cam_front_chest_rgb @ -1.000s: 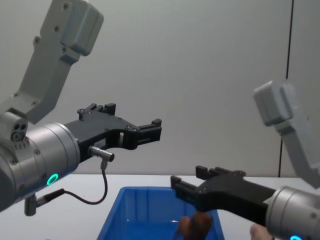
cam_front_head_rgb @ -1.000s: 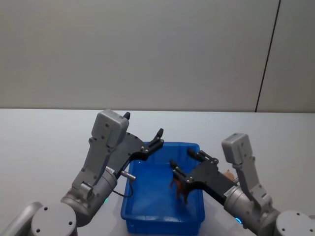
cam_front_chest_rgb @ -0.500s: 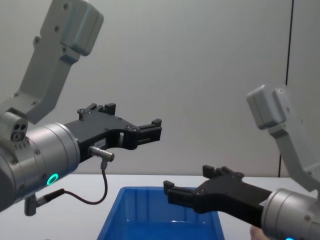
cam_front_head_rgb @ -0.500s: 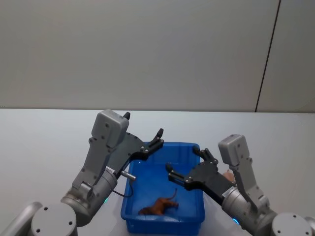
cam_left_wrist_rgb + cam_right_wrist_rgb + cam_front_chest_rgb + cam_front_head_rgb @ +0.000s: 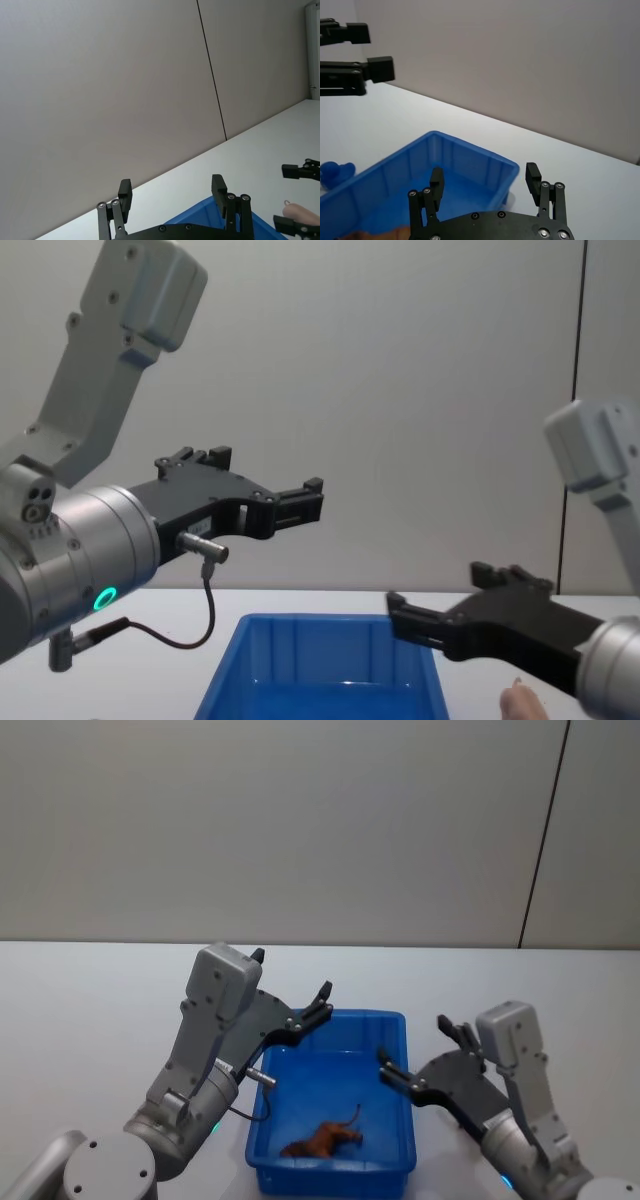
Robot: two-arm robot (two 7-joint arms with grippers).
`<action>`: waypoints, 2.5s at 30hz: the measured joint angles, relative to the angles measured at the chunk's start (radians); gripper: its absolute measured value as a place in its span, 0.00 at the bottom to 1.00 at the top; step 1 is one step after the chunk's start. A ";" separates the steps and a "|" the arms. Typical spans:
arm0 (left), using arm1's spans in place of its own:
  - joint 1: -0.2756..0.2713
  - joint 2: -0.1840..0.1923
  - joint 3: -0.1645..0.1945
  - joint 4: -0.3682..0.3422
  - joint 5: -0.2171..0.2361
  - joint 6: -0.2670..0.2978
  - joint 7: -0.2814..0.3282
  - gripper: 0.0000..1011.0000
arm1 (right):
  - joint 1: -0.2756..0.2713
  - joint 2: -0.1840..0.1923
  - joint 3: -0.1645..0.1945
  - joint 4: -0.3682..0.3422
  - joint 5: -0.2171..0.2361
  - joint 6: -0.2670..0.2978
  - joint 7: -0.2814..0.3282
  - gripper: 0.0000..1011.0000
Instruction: Pick up the two dolls from the table and place them into the box.
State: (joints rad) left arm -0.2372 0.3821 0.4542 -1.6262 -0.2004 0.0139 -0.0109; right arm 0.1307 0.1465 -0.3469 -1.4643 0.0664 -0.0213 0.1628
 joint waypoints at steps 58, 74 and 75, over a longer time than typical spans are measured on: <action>0.000 0.000 0.000 0.000 0.000 0.000 0.000 0.99 | -0.014 -0.046 0.015 0.107 0.004 0.206 -0.251 0.99; 0.000 0.000 0.000 0.000 0.000 0.000 0.000 0.99 | 0.022 -0.081 0.011 0.171 -0.003 0.242 -0.278 0.67; 0.000 0.000 0.000 0.000 0.000 0.000 0.000 0.99 | 0.023 -0.082 0.011 0.172 -0.004 0.245 -0.280 0.64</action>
State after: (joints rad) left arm -0.2372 0.3821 0.4542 -1.6262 -0.2003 0.0139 -0.0109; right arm 0.1540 0.0646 -0.3359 -1.2927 0.0628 0.2233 -0.1176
